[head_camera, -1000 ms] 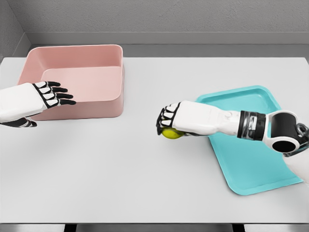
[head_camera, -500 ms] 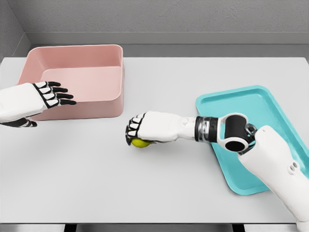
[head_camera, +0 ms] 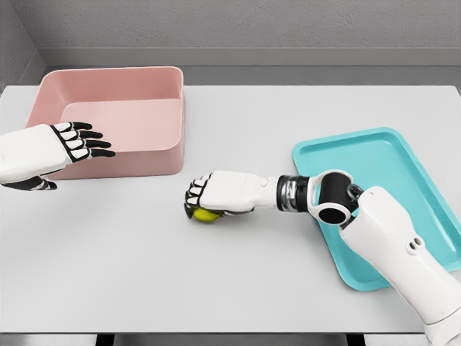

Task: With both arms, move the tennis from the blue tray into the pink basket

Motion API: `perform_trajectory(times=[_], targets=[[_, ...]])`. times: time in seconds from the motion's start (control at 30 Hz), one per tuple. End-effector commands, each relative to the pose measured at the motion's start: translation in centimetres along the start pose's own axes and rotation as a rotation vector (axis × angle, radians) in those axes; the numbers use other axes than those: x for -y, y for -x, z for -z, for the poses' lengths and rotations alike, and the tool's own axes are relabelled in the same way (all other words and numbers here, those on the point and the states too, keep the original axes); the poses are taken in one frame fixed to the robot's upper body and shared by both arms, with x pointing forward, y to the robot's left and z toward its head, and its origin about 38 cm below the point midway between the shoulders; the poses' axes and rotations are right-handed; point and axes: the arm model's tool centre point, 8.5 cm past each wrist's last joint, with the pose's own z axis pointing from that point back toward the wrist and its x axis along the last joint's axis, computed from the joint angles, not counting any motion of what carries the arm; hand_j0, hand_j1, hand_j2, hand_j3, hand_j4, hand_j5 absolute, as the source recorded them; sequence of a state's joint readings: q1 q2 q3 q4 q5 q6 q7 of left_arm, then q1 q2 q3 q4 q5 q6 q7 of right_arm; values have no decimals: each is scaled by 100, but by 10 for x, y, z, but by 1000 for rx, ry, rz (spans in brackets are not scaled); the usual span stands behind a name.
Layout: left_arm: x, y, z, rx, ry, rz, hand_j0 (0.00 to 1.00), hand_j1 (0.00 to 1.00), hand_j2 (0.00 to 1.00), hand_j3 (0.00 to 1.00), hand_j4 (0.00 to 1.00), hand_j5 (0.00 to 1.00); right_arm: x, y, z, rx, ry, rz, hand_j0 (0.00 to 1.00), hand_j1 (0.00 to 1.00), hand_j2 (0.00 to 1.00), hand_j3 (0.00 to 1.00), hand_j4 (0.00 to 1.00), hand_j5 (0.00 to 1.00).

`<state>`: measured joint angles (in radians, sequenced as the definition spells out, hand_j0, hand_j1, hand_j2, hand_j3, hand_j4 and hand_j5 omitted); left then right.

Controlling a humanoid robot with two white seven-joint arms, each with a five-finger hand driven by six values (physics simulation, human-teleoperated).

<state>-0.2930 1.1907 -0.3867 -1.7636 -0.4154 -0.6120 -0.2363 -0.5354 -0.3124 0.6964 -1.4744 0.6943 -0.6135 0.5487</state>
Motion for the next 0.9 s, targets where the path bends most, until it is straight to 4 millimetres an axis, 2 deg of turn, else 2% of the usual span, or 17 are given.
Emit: perform_trajectory(times=[0.0,0.03,0.07,0.13,0.23,0.47,0.6,0.7,0.73,0.83,0.87], targets=[[-1,0,0,0,-4,-4,100,100,100,100,100,100,-1,1,0,-2,2,10,54,54,54,54,54,54],[-1,0,-1,-1,-3,-3,100,100,100,100,100,100,-1,0,0,1,5,11,70,70,70,70,70,70],[-1,0,-1,-1,-2,-3,100,100,100,100,100,100,-1,0,0,2,6,15,80,80,80,80,80,80],[-1,1,-1,-2,-1,-2,100,100,100,100,100,100,-2,0,0,2,7,16,93,93,93,93,93,93],[-2,1,-1,-3,-3,1,100,100,100,100,100,100,-1,1,-2,-3,12,19,99,99,99,99,99,99],[-2,0,0,1,-6,-2,100,100,100,100,100,100,4,8,-10,-26,24,13,99,99,99,99,99,99],[-1,-3,4,10,-14,-2,100,100,100,100,100,100,33,18,-42,-83,112,-34,100,100,100,100,100,100],[5,-7,9,24,-10,-11,100,100,100,100,100,100,59,7,-68,-101,197,-105,100,100,100,100,100,100],[11,-11,14,36,1,-13,100,100,100,100,100,100,61,8,-81,-122,213,-112,100,100,100,100,100,100],[17,-18,25,54,4,-12,100,100,100,100,100,100,81,30,-147,-223,330,-81,100,100,100,100,100,100],[22,-21,30,65,11,-13,100,100,100,100,100,100,85,38,-180,-264,376,-54,100,100,100,100,100,100]])
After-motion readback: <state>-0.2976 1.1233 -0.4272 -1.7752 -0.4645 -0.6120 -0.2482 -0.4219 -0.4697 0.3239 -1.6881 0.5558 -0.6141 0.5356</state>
